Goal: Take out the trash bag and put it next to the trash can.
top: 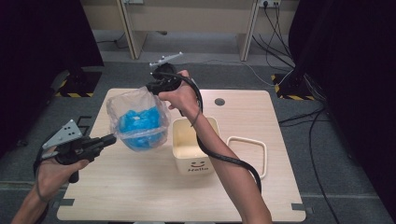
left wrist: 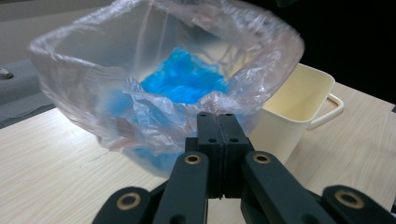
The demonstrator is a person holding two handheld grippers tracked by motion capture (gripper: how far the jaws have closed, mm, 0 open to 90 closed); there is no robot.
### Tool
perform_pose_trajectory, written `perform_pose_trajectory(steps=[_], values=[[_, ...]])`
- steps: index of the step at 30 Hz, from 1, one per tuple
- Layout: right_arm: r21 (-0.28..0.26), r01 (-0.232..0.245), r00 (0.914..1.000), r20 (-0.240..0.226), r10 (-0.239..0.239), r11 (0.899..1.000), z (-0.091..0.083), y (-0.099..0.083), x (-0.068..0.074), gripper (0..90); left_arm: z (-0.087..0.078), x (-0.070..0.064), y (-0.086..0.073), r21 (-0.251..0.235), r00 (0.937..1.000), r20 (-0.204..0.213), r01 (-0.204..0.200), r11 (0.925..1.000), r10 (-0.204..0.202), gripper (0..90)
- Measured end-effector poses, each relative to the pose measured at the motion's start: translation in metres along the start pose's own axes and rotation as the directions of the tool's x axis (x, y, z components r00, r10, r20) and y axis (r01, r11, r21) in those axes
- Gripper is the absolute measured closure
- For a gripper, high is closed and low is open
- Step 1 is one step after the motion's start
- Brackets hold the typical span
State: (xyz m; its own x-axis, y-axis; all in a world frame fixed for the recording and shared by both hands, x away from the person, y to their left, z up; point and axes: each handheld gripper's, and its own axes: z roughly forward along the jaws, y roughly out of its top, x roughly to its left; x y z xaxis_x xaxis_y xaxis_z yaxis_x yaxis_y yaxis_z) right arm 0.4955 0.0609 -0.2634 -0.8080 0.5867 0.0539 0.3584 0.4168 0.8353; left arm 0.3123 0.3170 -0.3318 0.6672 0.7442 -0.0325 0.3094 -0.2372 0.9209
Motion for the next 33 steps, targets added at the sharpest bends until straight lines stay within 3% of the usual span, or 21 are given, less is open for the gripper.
perform_pose_trajectory(steps=[4, 14, 22, 27, 29, 33], values=[[0.015, -0.001, 1.0000, -0.003, 0.001, 1.000, 0.009, -0.004, 0.003, 82.5, 0.003, 0.003, -0.008, 0.022, 0.9999, -0.014, 0.001, 0.9998, 0.000, 89.1], [0.087, -0.022, 0.9997, 0.015, 0.021, 0.996, 0.039, -0.030, 0.000, 82.4, 0.018, 0.013, -0.038, 0.093, 0.9987, -0.025, 0.047, 0.9945, -0.045, 89.0], [0.099, -0.029, 0.9995, -0.010, 0.030, 0.995, 0.046, -0.039, 0.002, 81.8, 0.025, 0.018, -0.053, 0.153, 0.9982, -0.040, 0.050, 0.9870, -0.044, 87.1], [0.091, -0.025, 0.9994, -0.022, 0.027, 0.996, 0.043, -0.038, 0.004, 81.3, 0.023, 0.022, -0.051, 0.165, 0.9980, -0.053, 0.044, 0.9852, -0.036, 80.1], [0.091, -0.025, 0.9994, -0.021, 0.027, 0.996, 0.041, -0.037, 0.004, 81.1, 0.022, 0.026, -0.050, 0.184, 0.9974, -0.054, 0.058, 0.9812, -0.049, 75.0], [0.088, -0.026, 0.9994, -0.022, 0.028, 0.996, 0.036, -0.038, 0.002, 80.0, 0.017, 0.029, -0.049, 0.165, 0.9943, -0.077, 0.086, 0.9826, -0.074, 63.5]])
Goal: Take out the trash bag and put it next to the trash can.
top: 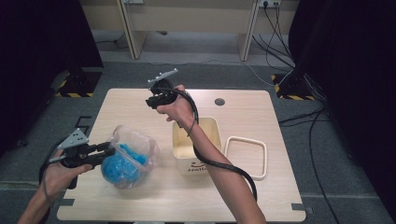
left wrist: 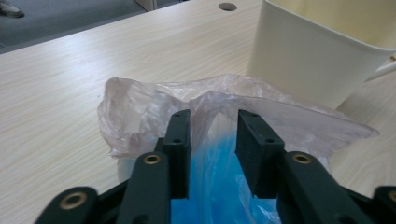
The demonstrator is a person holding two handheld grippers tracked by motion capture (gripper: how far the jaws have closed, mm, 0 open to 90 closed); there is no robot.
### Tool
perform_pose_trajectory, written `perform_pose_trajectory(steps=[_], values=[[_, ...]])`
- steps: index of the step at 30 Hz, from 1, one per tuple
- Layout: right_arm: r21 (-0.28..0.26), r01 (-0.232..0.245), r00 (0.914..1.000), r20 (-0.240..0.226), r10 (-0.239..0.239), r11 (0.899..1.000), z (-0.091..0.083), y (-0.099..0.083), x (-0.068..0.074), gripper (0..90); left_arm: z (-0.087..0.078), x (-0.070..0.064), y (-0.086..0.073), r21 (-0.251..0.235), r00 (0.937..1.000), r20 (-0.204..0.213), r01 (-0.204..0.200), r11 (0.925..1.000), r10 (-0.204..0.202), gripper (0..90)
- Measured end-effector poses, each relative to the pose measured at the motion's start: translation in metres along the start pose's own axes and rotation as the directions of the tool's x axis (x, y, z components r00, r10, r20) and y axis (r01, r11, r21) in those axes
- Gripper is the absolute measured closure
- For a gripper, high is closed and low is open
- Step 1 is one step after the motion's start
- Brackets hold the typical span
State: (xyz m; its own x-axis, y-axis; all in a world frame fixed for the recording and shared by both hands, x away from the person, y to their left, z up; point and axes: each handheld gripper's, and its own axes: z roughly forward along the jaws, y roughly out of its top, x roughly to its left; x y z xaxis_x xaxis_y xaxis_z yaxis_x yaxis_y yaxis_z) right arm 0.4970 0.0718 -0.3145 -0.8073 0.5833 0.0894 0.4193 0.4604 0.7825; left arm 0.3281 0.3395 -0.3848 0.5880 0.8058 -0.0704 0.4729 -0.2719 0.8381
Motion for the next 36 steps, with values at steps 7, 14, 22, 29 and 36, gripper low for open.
perform_pose_trajectory(steps=[7, 14, 22, 29, 36], values=[[-0.002, -0.017, 0.9999, 0.001, 0.017, 1.000, -0.005, -0.003, -0.006, 77.9, -0.009, -0.008, 0.010, -0.057, 0.9995, 0.028, 0.015, 0.9983, -0.013, 50.2], [-0.022, -0.038, 0.9993, 0.002, 0.038, 0.999, -0.017, -0.009, -0.014, 76.0, -0.012, -0.025, 0.026, -0.128, 0.9980, 0.056, 0.037, 0.9911, -0.030, 39.8], [-0.046, -0.076, 0.9967, 0.024, 0.077, 0.996, -0.040, -0.023, -0.031, 73.5, -0.002, -0.055, 0.043, -0.142, 0.9937, 0.112, 0.010, 0.9898, 0.006, 36.0], [-0.078, -0.112, 0.9926, 0.039, 0.115, 0.991, -0.061, -0.039, -0.046, 70.5, 0.014, -0.079, 0.047, -0.126, 0.9858, 0.167, -0.002, 0.9921, 0.023, 34.2], [-0.111, -0.157, 0.9858, 0.044, 0.162, 0.981, -0.078, -0.055, -0.057, 62.9, 0.029, -0.099, 0.047, -0.104, 0.9783, 0.206, 0.003, 0.9946, 0.019, 32.1]])
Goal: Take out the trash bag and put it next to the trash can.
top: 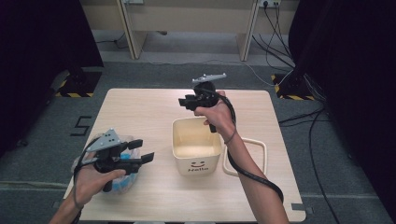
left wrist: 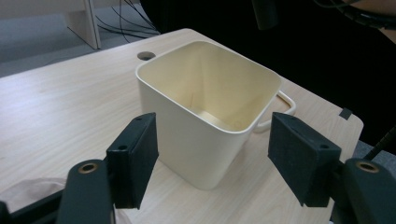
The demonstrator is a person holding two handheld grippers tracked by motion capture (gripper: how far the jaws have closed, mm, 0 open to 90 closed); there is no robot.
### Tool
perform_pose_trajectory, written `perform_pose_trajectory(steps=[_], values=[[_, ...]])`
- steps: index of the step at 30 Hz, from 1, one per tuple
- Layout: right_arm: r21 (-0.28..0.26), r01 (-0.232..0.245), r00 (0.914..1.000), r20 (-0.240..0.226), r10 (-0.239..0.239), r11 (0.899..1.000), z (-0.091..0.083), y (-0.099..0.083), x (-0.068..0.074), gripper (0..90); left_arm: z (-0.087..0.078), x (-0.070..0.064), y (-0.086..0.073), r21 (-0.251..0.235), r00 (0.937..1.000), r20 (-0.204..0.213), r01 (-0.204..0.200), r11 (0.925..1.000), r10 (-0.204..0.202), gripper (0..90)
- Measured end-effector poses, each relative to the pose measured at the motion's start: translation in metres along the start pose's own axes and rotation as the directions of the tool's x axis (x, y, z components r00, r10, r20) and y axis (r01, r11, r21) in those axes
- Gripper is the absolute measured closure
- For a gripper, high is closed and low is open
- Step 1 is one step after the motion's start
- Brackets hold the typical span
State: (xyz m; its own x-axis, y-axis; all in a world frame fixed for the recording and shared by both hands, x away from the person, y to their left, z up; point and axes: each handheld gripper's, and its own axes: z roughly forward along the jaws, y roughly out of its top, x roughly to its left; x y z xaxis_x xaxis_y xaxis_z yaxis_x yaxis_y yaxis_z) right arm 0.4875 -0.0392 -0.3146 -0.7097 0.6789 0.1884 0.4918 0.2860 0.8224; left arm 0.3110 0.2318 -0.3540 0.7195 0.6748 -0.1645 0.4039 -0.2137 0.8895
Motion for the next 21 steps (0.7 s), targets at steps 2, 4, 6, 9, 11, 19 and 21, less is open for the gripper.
perform_pose_trajectory(steps=[2, 4, 6, 9, 11, 19, 21], values=[[-0.007, -0.007, 1.0000, 0.006, 0.007, 1.000, -0.005, -0.004, -0.004, 61.0, 0.006, -0.004, -0.003, 0.015, 0.9999, 0.012, -0.004, 0.9999, 0.004, 31.8], [-0.014, -0.026, 0.9996, 0.007, 0.026, 1.000, -0.010, -0.009, -0.008, 56.0, 0.010, -0.008, -0.005, 0.022, 0.9998, 0.017, 0.002, 0.9998, -0.003, 31.3], [-0.021, -0.051, 0.9986, 0.008, 0.051, 0.998, -0.016, -0.014, -0.012, 54.2, 0.014, -0.012, -0.008, 0.025, 0.9997, 0.024, 0.005, 0.9997, -0.006, 30.6], [-0.030, -0.065, 0.9977, 0.018, 0.066, 0.997, -0.024, -0.021, -0.018, 50.3, 0.020, -0.019, -0.011, 0.028, 0.9994, 0.031, 0.014, 0.9995, -0.015, 29.6], [-0.037, -0.092, 0.9952, 0.030, 0.093, 0.995, -0.030, -0.026, -0.022, 48.1, 0.024, -0.024, -0.014, 0.035, 0.9991, 0.040, 0.009, 0.9993, -0.011, 29.1], [-0.083, -0.147, 0.9871, 0.053, 0.151, 0.986, -0.051, -0.045, -0.038, 43.4, 0.038, -0.035, -0.030, 0.052, 0.9994, 0.035, 0.006, 0.9986, -0.008, 27.8], [-0.091, -0.167, 0.9833, 0.059, 0.172, 0.982, -0.058, -0.054, -0.044, 42.6, 0.042, -0.038, -0.036, 0.052, 0.9992, 0.037, 0.011, 0.9986, -0.013, 25.0]])
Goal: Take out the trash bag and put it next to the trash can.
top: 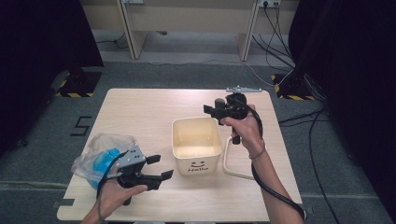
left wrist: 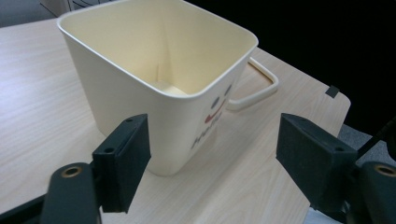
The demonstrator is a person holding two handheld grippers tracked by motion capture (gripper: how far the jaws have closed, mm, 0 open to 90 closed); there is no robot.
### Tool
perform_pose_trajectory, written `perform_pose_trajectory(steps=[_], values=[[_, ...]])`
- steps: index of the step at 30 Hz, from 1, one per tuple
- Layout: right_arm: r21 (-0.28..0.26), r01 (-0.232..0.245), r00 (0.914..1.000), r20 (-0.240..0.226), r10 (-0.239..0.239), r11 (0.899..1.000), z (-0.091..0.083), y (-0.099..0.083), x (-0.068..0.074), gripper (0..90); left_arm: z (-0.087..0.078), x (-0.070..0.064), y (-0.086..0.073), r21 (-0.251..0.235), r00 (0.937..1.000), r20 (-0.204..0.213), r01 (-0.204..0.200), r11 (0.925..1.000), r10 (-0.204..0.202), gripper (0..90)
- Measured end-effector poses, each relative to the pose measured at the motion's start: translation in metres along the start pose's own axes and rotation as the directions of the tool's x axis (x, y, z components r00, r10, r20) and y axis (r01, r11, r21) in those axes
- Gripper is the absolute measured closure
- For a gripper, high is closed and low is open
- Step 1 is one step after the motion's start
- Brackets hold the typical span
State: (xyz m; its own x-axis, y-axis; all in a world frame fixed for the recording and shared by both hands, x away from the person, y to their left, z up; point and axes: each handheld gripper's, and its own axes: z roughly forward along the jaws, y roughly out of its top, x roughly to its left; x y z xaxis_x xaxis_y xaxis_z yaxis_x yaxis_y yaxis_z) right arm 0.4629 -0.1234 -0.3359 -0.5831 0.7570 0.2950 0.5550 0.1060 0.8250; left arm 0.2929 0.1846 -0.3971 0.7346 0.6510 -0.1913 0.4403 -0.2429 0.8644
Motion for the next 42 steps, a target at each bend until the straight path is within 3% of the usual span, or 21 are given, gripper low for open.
perform_pose_trajectory(steps=[6, 13, 17, 22, 31, 34, 39, 42], values=[[-0.015, -0.017, 0.9994, 0.030, 0.018, 1.000, -0.013, -0.013, -0.013, 41.6, 0.011, -0.009, -0.013, 0.023, 0.9995, -0.013, -0.029, 0.9993, 0.030, 21.3], [-0.023, -0.024, 0.9977, 0.063, 0.025, 0.999, -0.029, -0.029, -0.026, 41.2, 0.025, -0.015, -0.036, 0.046, 0.9995, -0.015, -0.026, 0.9986, 0.027, 20.5], [-0.014, -0.046, 0.9962, 0.073, 0.047, 0.999, -0.032, -0.043, -0.034, 41.0, 0.032, -0.019, -0.044, 0.060, 0.9973, -0.025, -0.068, 0.9959, 0.069, 20.4], [-0.015, -0.063, 0.9934, 0.095, 0.064, 0.998, -0.037, -0.059, -0.042, 40.8, 0.039, -0.019, -0.053, 0.066, 0.9965, -0.022, -0.079, 0.9947, 0.081, 20.3], [0.004, -0.062, 0.9878, 0.144, 0.061, 0.998, -0.043, -0.083, -0.052, 40.5, 0.050, -0.010, -0.071, 0.092, 0.9927, -0.052, -0.104, 0.9904, 0.109, 20.5], [0.002, -0.057, 0.9835, 0.172, 0.056, 0.998, -0.044, -0.092, -0.053, 40.4, 0.052, -0.004, -0.075, 0.100, 0.9924, -0.069, -0.095, 0.9905, 0.102, 20.5], [-0.005, -0.072, 0.9798, 0.187, 0.072, 0.997, -0.042, -0.105, -0.056, 40.4, 0.057, 0.001, -0.083, 0.126, 0.9860, -0.101, -0.120, 0.9848, 0.133, 20.6], [-0.001, -0.070, 0.9771, 0.201, 0.069, 0.998, -0.041, -0.111, -0.058, 40.4, 0.060, 0.005, -0.088, 0.145, 0.9863, -0.105, -0.111, 0.9832, 0.127, 20.8]])
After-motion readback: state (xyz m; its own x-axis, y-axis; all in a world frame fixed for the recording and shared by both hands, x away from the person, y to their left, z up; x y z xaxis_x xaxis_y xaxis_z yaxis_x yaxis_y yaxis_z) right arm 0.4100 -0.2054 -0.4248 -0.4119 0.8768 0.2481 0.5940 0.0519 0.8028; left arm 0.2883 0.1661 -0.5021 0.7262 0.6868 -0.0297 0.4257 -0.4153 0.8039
